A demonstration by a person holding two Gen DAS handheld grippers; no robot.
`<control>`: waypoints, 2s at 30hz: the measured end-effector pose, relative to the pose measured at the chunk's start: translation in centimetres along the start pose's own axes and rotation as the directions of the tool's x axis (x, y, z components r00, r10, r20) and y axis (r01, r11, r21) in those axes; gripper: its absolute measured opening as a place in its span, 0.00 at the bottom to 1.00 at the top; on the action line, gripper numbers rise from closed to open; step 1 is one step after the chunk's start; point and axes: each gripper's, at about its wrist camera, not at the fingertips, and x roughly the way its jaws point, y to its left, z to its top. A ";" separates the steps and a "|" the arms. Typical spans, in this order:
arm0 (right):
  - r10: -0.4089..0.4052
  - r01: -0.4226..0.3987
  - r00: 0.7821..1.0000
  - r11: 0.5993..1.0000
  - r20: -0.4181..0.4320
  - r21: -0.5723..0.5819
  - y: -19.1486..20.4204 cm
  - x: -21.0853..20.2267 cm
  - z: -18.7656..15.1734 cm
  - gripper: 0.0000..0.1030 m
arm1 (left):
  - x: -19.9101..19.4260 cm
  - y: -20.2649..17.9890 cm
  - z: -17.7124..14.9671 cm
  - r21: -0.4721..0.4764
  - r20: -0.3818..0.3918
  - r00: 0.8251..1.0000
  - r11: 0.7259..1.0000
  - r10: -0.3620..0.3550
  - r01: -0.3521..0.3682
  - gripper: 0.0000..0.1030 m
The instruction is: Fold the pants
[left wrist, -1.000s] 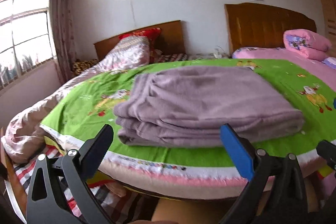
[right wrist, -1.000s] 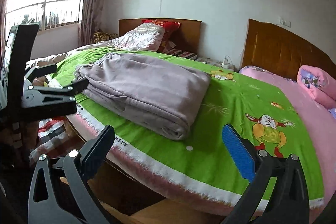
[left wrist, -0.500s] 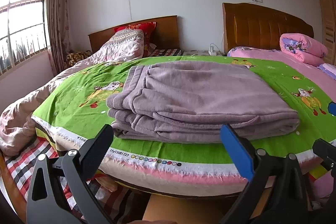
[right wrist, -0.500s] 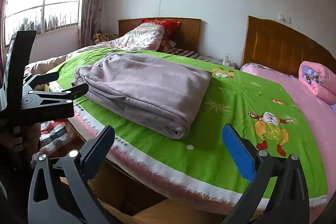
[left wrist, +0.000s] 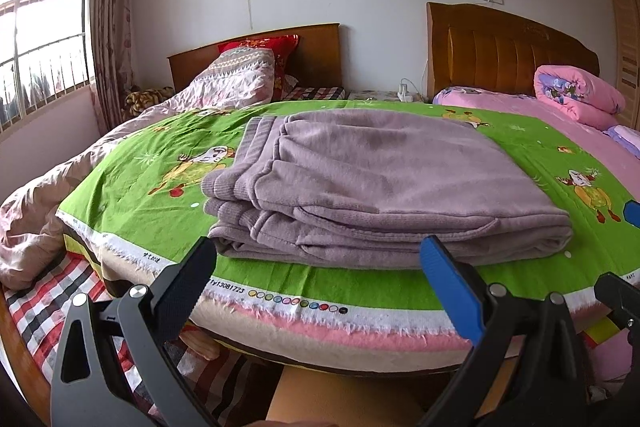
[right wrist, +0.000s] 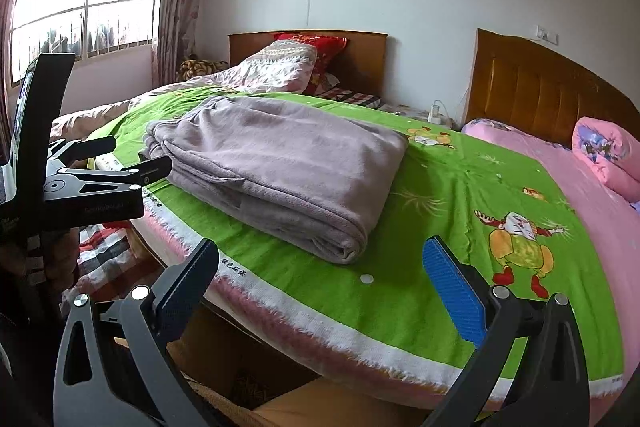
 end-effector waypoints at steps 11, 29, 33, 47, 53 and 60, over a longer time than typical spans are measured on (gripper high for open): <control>0.007 -0.007 1.000 1.000 -0.009 -0.009 0.1 0.2 -0.1 0.96 | 0.1 0.0 0.0 -0.001 -0.005 1.000 1.000 0.000 0.000 0.99; 0.014 -0.014 1.000 1.000 -0.016 -0.013 0.1 0.3 -0.3 0.96 | 0.2 0.0 -0.5 -0.004 -0.015 1.000 1.000 0.001 -0.001 0.99; 0.013 -0.013 1.000 1.000 -0.017 -0.012 0.1 0.3 -0.3 0.96 | 0.2 0.1 -0.5 -0.004 -0.014 1.000 1.000 0.000 0.000 0.99; 0.019 -0.019 1.000 1.000 -0.024 -0.016 -0.3 0.6 -0.5 0.96 | 0.3 0.1 -0.7 -0.010 -0.024 1.000 1.000 -0.001 0.001 0.99; 0.021 -0.021 0.999 1.000 -0.029 -0.018 -0.8 0.8 -0.5 0.96 | 0.4 0.1 -0.7 -0.013 -0.031 1.000 1.000 -0.002 0.002 0.99; 0.020 -0.021 0.999 1.000 -0.030 -0.018 -0.7 0.8 -0.5 0.96 | 0.5 0.2 -0.6 -0.012 -0.030 1.000 1.000 -0.003 0.002 0.99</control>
